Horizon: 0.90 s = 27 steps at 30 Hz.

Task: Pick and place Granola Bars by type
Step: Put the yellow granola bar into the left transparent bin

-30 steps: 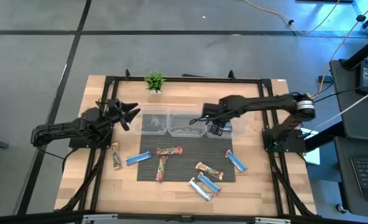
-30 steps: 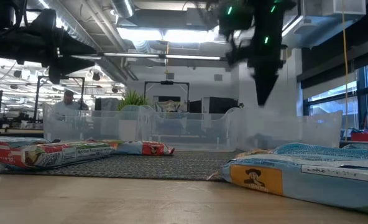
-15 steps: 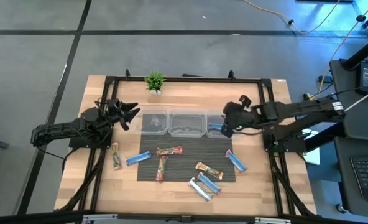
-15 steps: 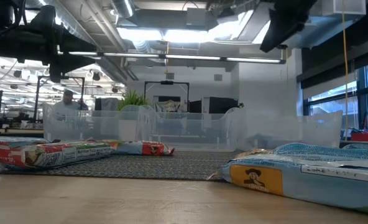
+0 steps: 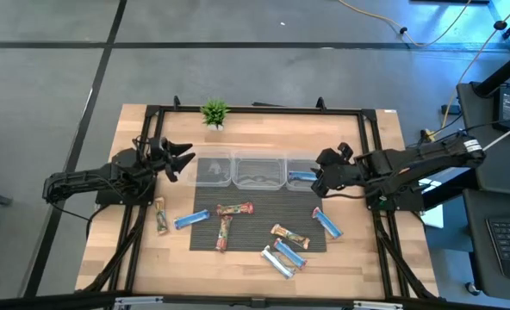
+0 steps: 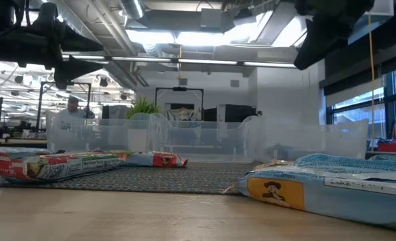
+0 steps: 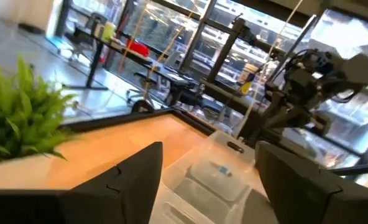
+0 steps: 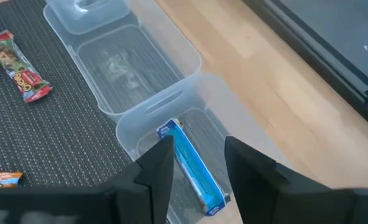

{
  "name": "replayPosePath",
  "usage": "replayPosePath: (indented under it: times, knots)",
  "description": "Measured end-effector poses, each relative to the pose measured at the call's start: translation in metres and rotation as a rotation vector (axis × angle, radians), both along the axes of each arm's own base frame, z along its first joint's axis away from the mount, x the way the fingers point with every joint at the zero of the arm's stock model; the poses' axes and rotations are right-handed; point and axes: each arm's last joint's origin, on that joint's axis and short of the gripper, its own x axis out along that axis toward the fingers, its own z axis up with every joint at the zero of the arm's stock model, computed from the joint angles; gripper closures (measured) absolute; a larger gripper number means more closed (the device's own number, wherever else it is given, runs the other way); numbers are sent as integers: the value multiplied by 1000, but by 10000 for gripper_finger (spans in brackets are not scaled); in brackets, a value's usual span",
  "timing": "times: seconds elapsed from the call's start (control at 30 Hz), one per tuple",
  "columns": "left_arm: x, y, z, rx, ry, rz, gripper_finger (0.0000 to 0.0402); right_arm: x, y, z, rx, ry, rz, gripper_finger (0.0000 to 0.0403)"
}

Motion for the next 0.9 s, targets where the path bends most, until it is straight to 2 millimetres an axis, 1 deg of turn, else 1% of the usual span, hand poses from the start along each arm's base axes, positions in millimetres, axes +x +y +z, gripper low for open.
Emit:
replayPosePath:
  times: [0.1,0.23,0.33,0.4,0.53,0.6,0.7,0.8,0.9]
  knots:
    - [0,-1,1,-75,-40,-28,151,1,0,0,2,-8,0,256]
    - [-2,0,11,-60,-119,-21,151,1,0,0,-1,-6,3,256]
    - [-6,-2,37,21,-121,-19,151,1,0,1,-21,0,12,256]
    - [-6,-2,56,71,-61,-11,151,1,-1,1,-42,-5,1,256]
    - [3,-2,97,132,156,-25,151,1,-2,1,-57,-6,-8,256]
    - [14,-3,116,133,299,-72,151,1,-1,1,-57,-6,-7,256]
    - [31,-5,141,87,538,-165,151,1,-1,1,-58,-6,-7,256]
    - [49,-10,154,-24,808,-239,151,1,-1,1,-58,-5,-7,256]
    - [65,-17,156,-185,1081,-262,151,1,-1,1,-58,-5,-7,256]
